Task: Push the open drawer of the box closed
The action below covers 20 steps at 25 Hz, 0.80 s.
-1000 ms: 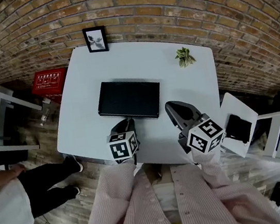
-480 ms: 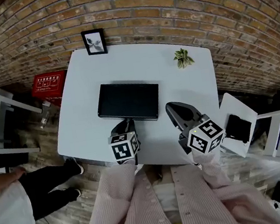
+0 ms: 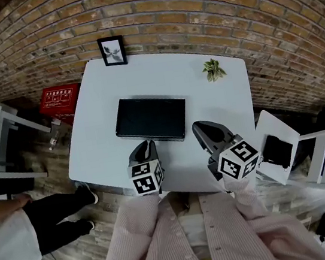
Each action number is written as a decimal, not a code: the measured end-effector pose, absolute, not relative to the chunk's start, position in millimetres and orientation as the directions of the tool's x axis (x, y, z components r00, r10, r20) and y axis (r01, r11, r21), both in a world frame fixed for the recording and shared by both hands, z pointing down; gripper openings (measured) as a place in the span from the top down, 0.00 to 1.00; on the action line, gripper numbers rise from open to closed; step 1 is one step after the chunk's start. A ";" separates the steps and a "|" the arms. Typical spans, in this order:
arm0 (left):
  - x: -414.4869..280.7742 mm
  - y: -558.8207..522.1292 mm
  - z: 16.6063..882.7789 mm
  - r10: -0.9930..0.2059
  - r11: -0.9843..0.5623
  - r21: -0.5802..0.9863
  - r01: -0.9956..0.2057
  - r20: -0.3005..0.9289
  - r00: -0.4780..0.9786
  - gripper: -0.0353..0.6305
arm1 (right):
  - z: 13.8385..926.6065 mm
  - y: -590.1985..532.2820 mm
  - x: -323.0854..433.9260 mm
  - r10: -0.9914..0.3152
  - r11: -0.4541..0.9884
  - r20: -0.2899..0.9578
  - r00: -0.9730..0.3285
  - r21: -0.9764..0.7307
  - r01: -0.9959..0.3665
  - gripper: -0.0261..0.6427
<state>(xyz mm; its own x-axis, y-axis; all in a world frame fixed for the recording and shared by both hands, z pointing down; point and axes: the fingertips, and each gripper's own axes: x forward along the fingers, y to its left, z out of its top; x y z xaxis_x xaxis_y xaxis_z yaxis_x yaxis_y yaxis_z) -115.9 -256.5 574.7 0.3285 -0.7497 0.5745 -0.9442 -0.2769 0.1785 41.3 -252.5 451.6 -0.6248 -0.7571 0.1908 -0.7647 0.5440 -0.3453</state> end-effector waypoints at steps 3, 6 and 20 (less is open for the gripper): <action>-119.8 -252.9 562.3 -0.776 -0.279 0.165 -0.946 0.542 0.324 0.90 | 449.8 -251.2 40.0 -0.754 0.550 0.187 -0.630 -0.344 -0.761 0.96; -126.4 -249.0 547.9 -0.799 -0.278 0.148 -0.949 0.513 0.314 0.93 | 447.4 -250.9 38.0 -0.750 0.557 0.184 -0.635 -0.341 -0.757 0.96; -171.3 -223.5 466.8 -0.899 -0.246 0.094 -0.965 0.350 0.263 0.95 | 427.3 -251.6 25.4 -0.743 0.606 0.110 -0.660 -0.306 -0.734 0.96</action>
